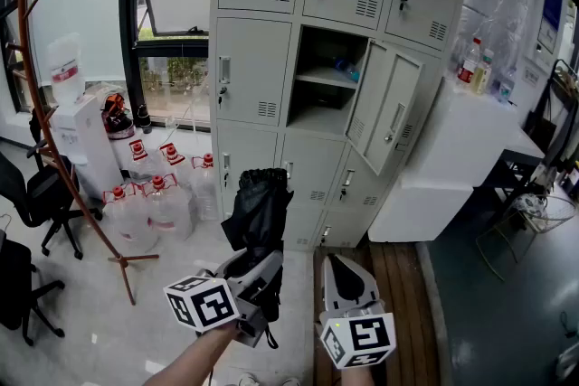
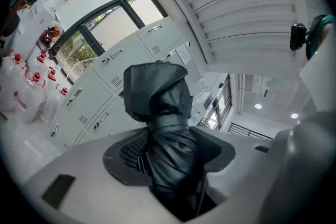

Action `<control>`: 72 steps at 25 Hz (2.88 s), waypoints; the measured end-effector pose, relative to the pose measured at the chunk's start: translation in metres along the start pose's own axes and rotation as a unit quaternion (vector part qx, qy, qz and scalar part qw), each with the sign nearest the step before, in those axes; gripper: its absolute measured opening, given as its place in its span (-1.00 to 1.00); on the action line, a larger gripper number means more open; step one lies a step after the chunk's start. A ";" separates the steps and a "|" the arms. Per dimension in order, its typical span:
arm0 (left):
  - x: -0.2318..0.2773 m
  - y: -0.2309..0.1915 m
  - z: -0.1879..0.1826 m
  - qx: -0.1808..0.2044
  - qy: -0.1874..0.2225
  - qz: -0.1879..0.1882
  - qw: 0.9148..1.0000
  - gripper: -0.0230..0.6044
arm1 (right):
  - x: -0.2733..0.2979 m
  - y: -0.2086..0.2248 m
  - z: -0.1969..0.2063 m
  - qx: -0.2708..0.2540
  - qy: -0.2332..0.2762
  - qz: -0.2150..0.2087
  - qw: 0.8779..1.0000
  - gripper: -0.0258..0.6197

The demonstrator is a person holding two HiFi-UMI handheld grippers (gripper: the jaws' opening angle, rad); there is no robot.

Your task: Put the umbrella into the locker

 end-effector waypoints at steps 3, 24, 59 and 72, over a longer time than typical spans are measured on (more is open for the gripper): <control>-0.001 -0.001 -0.001 0.000 -0.001 0.002 1.000 -0.17 | 0.002 -0.003 0.000 0.000 0.001 0.000 1.000 -0.91; 0.015 -0.012 -0.009 -0.006 -0.019 0.024 1.000 -0.17 | 0.017 -0.003 0.008 0.006 -0.006 0.018 1.000 -0.91; 0.231 -0.045 -0.004 -0.006 -0.009 -0.033 0.999 -0.17 | 0.149 0.188 0.054 0.036 0.009 -0.059 0.998 -0.91; 0.274 -0.062 -0.008 -0.010 -0.007 -0.044 0.999 -0.17 | 0.175 0.226 0.065 0.039 0.008 -0.061 0.997 -0.91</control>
Point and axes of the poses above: the fingertips, and each gripper's own axes: x forward along the fingers, y to its right, z out of its underside, the point moved 5 cm from there along -x, backward along the fingers, and after that the axes turned 4 degrees about -x, right-handed, at the moved point
